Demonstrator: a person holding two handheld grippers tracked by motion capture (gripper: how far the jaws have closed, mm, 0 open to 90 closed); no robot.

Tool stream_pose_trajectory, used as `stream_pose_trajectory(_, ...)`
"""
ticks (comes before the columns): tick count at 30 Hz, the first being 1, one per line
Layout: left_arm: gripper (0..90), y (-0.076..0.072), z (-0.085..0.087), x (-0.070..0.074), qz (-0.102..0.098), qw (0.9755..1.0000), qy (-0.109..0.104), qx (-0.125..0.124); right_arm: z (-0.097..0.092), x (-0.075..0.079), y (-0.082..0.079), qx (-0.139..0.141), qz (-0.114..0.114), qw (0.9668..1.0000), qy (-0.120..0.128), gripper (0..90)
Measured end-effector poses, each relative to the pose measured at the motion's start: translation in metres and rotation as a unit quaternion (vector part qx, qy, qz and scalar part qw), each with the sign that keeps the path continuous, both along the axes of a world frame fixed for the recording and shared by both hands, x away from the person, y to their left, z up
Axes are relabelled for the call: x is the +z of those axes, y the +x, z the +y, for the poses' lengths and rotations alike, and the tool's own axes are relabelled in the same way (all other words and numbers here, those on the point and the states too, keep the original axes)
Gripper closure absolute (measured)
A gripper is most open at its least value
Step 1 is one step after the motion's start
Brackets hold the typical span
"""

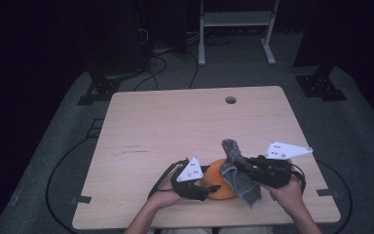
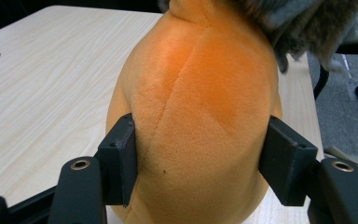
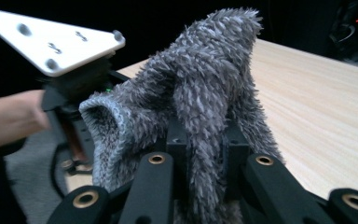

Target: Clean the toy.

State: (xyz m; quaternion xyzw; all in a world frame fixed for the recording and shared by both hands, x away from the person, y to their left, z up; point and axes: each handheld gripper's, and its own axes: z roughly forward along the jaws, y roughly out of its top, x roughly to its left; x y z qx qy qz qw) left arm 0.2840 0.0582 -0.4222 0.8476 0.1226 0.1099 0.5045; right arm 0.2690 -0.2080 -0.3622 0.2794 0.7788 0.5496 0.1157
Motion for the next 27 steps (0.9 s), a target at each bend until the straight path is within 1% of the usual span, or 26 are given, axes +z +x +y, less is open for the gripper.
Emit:
stream_pose_trajectory(1, 36.7, 0.000, 0.001, 0.001, 0.000, 1.0000, 0.003, 0.003, 0.004, -0.002, 0.003, 0.000, 0.001, 1.0000, -0.003, 77.5)
stream_pose_trajectory(3, 36.6, 0.000, 0.004, 0.002, -0.001, 0.9999, 0.008, 0.010, 0.004, -0.008, 0.008, -0.005, 0.011, 0.9999, 0.001, 77.5)
stream_pose_trajectory(4, 36.6, 0.001, 0.005, 0.001, -0.003, 0.9999, 0.012, 0.011, 0.002, -0.014, 0.011, -0.011, 0.020, 0.9997, -0.001, 77.5)
stream_pose_trajectory(5, 36.8, 0.002, 0.006, 0.001, 0.002, 0.9999, 0.007, 0.011, -0.001, -0.021, 0.014, -0.014, 0.029, 0.9995, -0.004, 77.5)
stream_pose_trajectory(6, 36.9, 0.002, 0.006, 0.001, 0.001, 0.9999, 0.010, 0.011, -0.007, -0.031, 0.018, -0.016, 0.044, 0.9989, 0.004, 77.5)
stream_pose_trajectory(7, 36.9, 0.002, 0.005, 0.001, 0.001, 0.9999, 0.008, 0.012, -0.012, -0.037, 0.021, -0.021, 0.061, 0.9978, 0.015, 77.5)
stream_pose_trajectory(8, 36.9, 0.002, 0.004, 0.002, 0.001, 0.9999, 0.008, 0.012, -0.017, -0.042, 0.023, -0.030, 0.069, 0.9971, 0.013, 77.5)
stream_pose_trajectory(10, 37.0, 0.003, 0.004, 0.004, 0.000, 0.9999, 0.005, 0.012, -0.025, -0.045, 0.026, -0.048, 0.075, 0.9960, 0.001, 77.5)
stream_pose_trajectory(11, 37.1, 0.003, 0.005, 0.007, -0.001, 0.9999, 0.003, 0.013, -0.028, -0.045, 0.026, -0.053, 0.077, 0.9956, 0.002, 77.5)
stream_pose_trajectory(12, 37.2, 0.002, 0.006, 0.010, -0.006, 0.9998, 0.005, 0.016, -0.030, -0.042, 0.025, -0.051, 0.075, 0.9958, 0.010, 77.5)
stream_pose_trajectory(13, 37.4, 0.001, 0.007, 0.013, -0.014, 0.9997, 0.009, 0.019, -0.029, -0.037, 0.022, -0.047, 0.068, 0.9965, 0.015, 77.5)
stream_pose_trajectory(15, 37.6, 0.000, 0.005, 0.016, -0.023, 0.9992, 0.018, 0.027, -0.023, -0.026, 0.016, -0.038, 0.049, 0.9978, 0.021, 77.5)
stream_pose_trajectory(16, 37.6, 0.000, 0.004, 0.016, -0.027, 0.9989, 0.028, 0.028, -0.018, -0.020, 0.012, -0.030, 0.038, 0.9985, 0.023, 77.6)
stream_pose_trajectory(17, 37.5, 0.000, 0.003, 0.016, -0.028, 0.9987, 0.032, 0.027, -0.011, -0.014, 0.008, -0.018, 0.027, 0.9992, 0.022, 77.5)
stream_pose_trajectory(18, 37.4, -0.001, 0.001, 0.015, -0.025, 0.9987, 0.036, 0.028, -0.006, -0.011, 0.006, -0.011, 0.023, 0.9995, 0.018, 77.5)
stream_pose_trajectory(19, 37.5, -0.001, -0.001, 0.013, -0.022, 0.9988, 0.033, 0.028, 0.001, -0.008, 0.004, -0.005, 0.014, 0.9999, 0.006, 77.5)
stream_pose_trajectory(21, 37.4, -0.001, -0.003, 0.010, -0.013, 0.9992, 0.030, 0.024, 0.010, -0.009, 0.005, -0.006, 0.012, 0.9999, -0.009, 77.5)
stream_pose_trajectory(22, 37.3, -0.002, -0.004, 0.008, -0.006, 0.9993, 0.029, 0.022, 0.011, -0.010, 0.006, -0.007, 0.014, 0.9998, -0.011, 77.5)
stream_pose_trajectory(24, 36.6, -0.001, -0.004, 0.004, -0.001, 0.9996, 0.025, 0.015, 0.008, -0.018, 0.010, -0.015, 0.022, 0.9994, -0.024, 77.6)
stream_pose_trajectory(26, 32.8, 0.000, -0.006, 0.003, 0.002, 0.9998, 0.017, 0.011, 0.001, -0.025, 0.013, -0.015, 0.039, 0.9990, -0.013, 77.6)
stream_pose_trajectory(27, 29.1, 0.002, -0.006, 0.003, 0.006, 0.9999, 0.009, 0.008, -0.002, -0.027, 0.014, -0.014, 0.043, 0.9989, -0.014, 77.6)
